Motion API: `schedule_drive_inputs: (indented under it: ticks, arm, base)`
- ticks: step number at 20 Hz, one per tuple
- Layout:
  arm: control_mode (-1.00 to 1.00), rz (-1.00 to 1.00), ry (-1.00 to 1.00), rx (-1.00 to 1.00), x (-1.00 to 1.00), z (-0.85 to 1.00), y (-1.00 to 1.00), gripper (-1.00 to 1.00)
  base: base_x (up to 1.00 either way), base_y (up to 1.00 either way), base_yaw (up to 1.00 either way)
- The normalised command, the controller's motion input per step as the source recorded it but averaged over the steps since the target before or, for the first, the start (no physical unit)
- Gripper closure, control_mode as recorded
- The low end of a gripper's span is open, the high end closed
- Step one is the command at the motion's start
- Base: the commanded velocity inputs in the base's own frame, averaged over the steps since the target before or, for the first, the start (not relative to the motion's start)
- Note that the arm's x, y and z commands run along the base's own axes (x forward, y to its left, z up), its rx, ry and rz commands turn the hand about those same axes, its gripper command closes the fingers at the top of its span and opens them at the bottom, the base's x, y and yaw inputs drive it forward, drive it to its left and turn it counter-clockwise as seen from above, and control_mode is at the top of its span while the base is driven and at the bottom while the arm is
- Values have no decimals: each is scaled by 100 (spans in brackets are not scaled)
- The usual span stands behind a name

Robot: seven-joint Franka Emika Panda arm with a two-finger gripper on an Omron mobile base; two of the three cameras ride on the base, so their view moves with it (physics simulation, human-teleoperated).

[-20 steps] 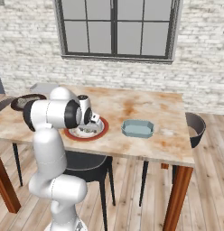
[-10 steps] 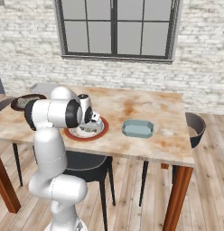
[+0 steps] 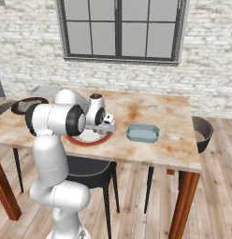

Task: Place two dumplings into each of the tupperware containers and then place the containers in the fridge.

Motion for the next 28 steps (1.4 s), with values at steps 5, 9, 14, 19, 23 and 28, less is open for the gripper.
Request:
schedule_drive_inputs:
  ticks: [5, 9, 14, 19, 23, 28]
  arm:
    - [-100, 0, 2, 0, 0, 44, -86, 100]
    - [-100, 0, 7, 0, 0, 38, -76, 100]
    - [-100, 0, 1, 0, 0, 2, -52, 100]
    - [-100, 0, 0, 0, 16, -10, -32, 100]
    - [-100, 0, 0, 3, 23, -22, -32, 100]
    - [-100, 0, 0, 6, 29, -9, -27, 100]
  base:
    - [0, 0, 0]
    - [0, 0, 0]
    - [0, 0, 0]
    - [0, 0, 0]
    - [0, 0, 0]
    - [0, 0, 0]
